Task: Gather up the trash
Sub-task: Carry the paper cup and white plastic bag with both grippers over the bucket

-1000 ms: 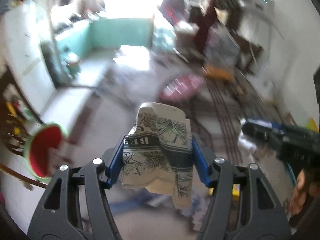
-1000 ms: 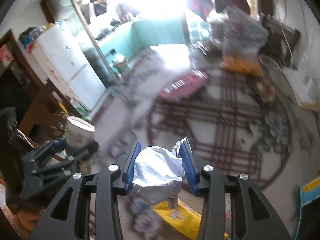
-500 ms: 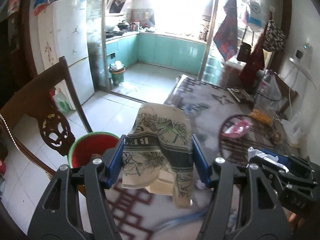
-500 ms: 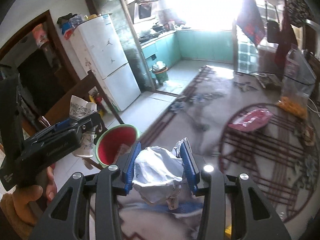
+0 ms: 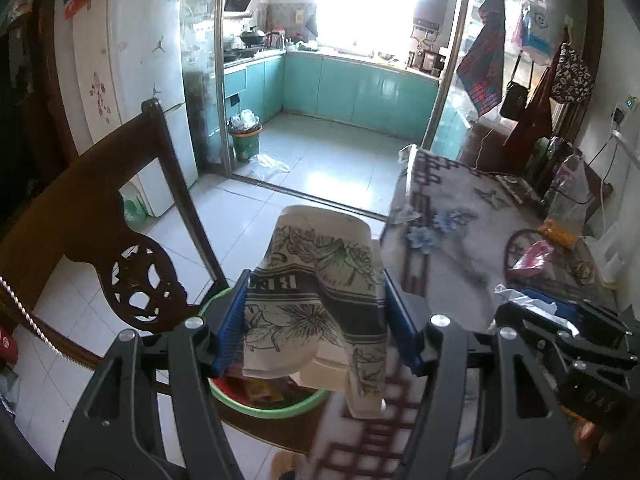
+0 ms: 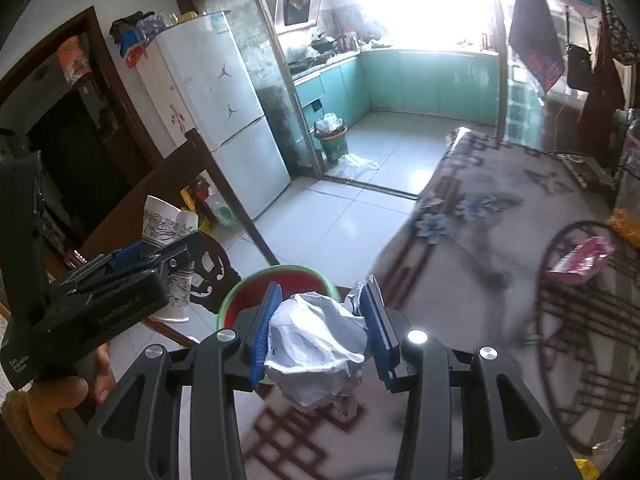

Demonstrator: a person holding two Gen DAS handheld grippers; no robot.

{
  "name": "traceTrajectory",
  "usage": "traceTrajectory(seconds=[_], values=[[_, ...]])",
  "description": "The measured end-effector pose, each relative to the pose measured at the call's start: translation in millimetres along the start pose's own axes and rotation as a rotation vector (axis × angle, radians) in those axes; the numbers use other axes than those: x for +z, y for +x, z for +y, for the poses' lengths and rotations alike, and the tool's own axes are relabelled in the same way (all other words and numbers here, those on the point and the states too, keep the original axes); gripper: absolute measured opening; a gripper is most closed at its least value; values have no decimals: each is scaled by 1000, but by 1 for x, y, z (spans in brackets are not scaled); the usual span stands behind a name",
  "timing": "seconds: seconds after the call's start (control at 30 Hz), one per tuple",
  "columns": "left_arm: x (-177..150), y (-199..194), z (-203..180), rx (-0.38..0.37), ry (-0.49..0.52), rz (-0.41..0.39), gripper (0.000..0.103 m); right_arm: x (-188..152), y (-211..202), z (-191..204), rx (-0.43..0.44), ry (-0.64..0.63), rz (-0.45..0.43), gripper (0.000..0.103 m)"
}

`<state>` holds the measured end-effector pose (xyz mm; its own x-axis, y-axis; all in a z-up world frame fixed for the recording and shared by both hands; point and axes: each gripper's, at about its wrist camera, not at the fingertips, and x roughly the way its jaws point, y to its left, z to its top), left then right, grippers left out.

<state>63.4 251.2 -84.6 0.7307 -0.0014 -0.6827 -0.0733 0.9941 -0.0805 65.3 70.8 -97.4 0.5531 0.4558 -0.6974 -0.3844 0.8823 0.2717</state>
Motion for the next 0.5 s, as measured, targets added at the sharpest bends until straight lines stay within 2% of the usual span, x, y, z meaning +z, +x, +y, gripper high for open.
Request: traceTrajectory(seconds=[0.27,0.5], values=[[13,32,59,16,-6,42,60,19,49,44,11,-19,34,41],[25,52,80,7,4,57,60,35,80,57,17,-7,49,41]])
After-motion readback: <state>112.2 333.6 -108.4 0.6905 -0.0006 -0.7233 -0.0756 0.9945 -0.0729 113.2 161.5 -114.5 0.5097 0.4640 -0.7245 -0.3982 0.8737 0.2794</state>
